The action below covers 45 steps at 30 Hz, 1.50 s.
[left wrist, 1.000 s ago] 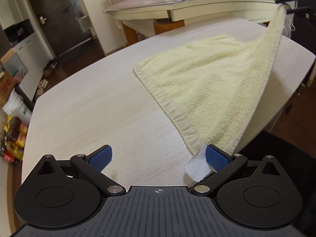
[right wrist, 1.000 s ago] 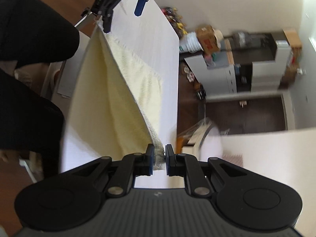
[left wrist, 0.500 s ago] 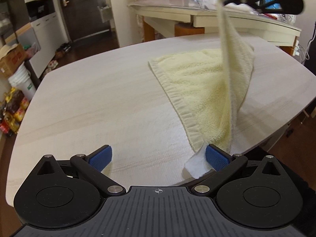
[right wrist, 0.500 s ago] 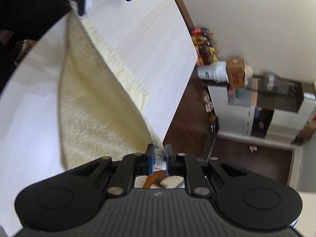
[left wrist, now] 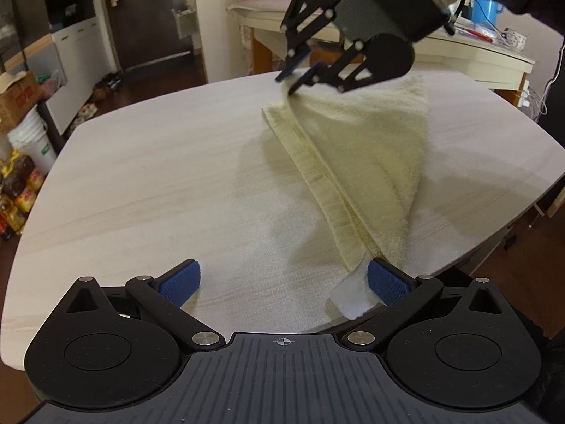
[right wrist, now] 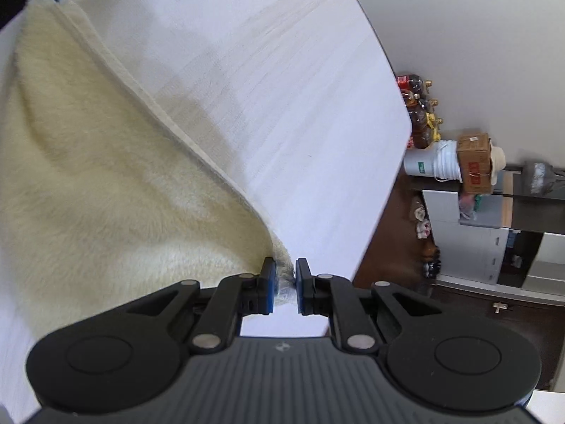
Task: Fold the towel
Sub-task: 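Fold the held corner diagonally across to the opposite corner, release, then grasp the folded towel's corner with the right gripper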
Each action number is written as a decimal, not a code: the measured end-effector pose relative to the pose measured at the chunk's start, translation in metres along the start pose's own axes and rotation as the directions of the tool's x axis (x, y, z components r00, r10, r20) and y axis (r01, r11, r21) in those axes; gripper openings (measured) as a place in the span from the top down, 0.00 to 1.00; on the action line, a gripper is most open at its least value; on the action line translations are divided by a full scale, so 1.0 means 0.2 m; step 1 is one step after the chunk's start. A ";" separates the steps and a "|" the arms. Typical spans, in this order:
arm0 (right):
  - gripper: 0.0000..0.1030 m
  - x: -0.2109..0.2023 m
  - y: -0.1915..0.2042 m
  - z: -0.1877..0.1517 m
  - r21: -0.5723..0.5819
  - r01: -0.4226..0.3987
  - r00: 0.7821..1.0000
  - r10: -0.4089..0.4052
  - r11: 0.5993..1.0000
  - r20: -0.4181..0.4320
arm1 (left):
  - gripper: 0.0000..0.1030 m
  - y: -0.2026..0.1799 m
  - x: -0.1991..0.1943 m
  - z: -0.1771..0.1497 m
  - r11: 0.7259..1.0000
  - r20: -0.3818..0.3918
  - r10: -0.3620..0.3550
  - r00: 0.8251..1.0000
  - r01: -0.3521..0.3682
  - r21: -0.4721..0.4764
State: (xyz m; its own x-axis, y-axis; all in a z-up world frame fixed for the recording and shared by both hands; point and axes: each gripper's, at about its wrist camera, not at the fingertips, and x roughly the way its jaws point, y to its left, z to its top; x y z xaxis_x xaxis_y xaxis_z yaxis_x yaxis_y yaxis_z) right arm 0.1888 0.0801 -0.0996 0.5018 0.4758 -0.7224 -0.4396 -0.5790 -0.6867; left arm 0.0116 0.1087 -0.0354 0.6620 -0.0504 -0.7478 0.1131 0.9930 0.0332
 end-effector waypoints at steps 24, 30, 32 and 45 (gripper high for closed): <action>0.55 -0.61 0.25 -0.46 0.876 0.182 0.983 -0.098 0.447 -0.154 | 0.00 0.01 -0.09 0.11 0.986 0.054 0.090 0.994 -0.097 0.134; 0.55 -0.68 0.32 -0.65 0.922 0.313 0.949 -0.095 0.226 -0.299 | 0.00 0.01 0.07 0.38 0.971 0.152 0.113 0.982 -0.142 0.191; 0.55 -0.69 0.31 -0.71 0.923 0.343 0.939 -0.098 0.175 -0.330 | 0.00 0.00 0.16 0.48 0.970 0.176 0.112 0.978 -0.146 0.196; 0.56 -0.56 0.33 -0.92 0.928 0.368 0.930 -0.053 0.062 -0.365 | 0.00 0.08 0.63 0.67 0.966 0.137 0.168 0.976 -0.191 0.177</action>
